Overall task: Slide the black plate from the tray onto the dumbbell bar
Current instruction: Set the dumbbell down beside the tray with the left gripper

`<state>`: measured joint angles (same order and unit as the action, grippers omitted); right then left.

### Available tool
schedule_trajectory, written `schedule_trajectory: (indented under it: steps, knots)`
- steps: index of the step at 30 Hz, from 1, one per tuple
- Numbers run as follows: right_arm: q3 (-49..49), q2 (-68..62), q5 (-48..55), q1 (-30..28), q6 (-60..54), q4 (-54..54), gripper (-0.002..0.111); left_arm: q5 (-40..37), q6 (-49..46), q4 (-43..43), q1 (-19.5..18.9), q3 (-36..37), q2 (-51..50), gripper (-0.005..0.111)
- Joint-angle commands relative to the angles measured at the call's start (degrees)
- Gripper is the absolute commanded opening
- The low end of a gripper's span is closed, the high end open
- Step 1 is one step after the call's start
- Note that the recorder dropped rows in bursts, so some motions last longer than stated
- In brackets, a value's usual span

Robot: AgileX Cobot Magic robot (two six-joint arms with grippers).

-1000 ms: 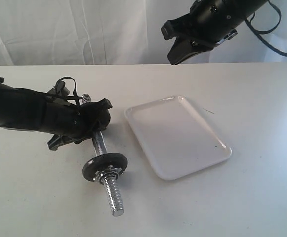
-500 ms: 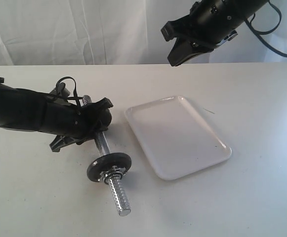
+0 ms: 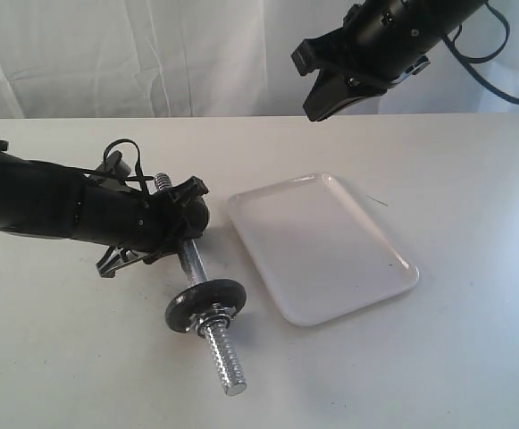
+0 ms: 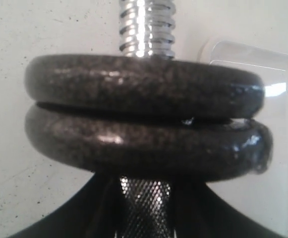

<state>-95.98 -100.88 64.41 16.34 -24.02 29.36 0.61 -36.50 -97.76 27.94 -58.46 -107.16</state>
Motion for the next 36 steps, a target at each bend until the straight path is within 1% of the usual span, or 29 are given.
schedule_trajectory:
  steps: [1, 14, 15, 17, 18, 21, 23, 28, 29, 31, 33, 34, 35, 36]
  knots:
    - [0.1, 0.8, 0.3, -0.4, 0.3, 0.0, 0.0, -6.4, 0.9, -2.2, 0.2, -1.5, 2.5, 0.036]
    - [0.1, 0.8, 0.7, -0.4, 0.3, 0.0, 0.0, -9.2, 0.7, -2.2, 0.1, -1.5, 3.1, 0.036]
    - [0.1, 0.8, 0.7, -0.4, 0.3, 0.0, 0.0, -9.2, 0.6, -2.2, 0.1, -1.5, 3.2, 0.037]
    - [0.1, 0.8, 0.7, -0.4, 0.3, 0.0, 0.0, -9.2, 0.4, -2.2, 0.1, -1.5, 3.7, 0.042]
    - [0.1, 0.8, 0.7, -0.4, 0.3, 0.0, 0.0, -9.2, 0.4, -2.2, 0.1, -1.5, 3.8, 0.047]
    - [0.1, 0.8, 0.7, -0.4, 0.3, 0.0, 0.0, -9.5, 0.8, -2.2, 0.1, -1.5, 4.4, 0.056]
    - [0.1, 0.8, 0.7, -0.4, 0.3, 0.0, 0.0, -9.5, 0.8, -2.2, 0.1, -1.5, 4.5, 0.057]
    - [0.1, 0.8, 1.2, -0.4, 0.3, 0.0, 0.0, -11.0, 0.8, -2.2, 0.1, -1.5, 4.5, 0.055]
    - [0.1, 0.8, 1.3, -0.4, 0.3, 0.0, 0.0, -11.3, 0.8, -2.2, 0.1, -1.5, 4.5, 0.052]
    - [0.1, 0.8, 1.8, -0.4, 0.3, 0.0, 0.0, -12.5, 0.8, -2.2, 0.1, -1.5, 4.5, 0.04]
    - [0.1, 0.8, 2.3, -0.4, 0.3, 0.0, 0.0, -12.5, 0.8, -1.7, 0.1, -1.5, 4.9, 0.016]
    - [0.1, 0.8, 2.4, -0.4, 0.3, 0.0, 0.0, -11.9, 0.8, 0.0, 0.1, -1.5, 5.0, 0.006]
    - [0.1, 0.8, 2.6, -0.4, 0.3, 0.0, 0.0, -11.3, 0.7, 2.2, 0.1, -1.5, 5.2, 0.0]
    - [0.1, 0.8, 2.6, -0.4, 0.3, 0.0, 0.0, -11.0, 0.9, 3.4, 0.1, -1.5, 5.7, 0.0]
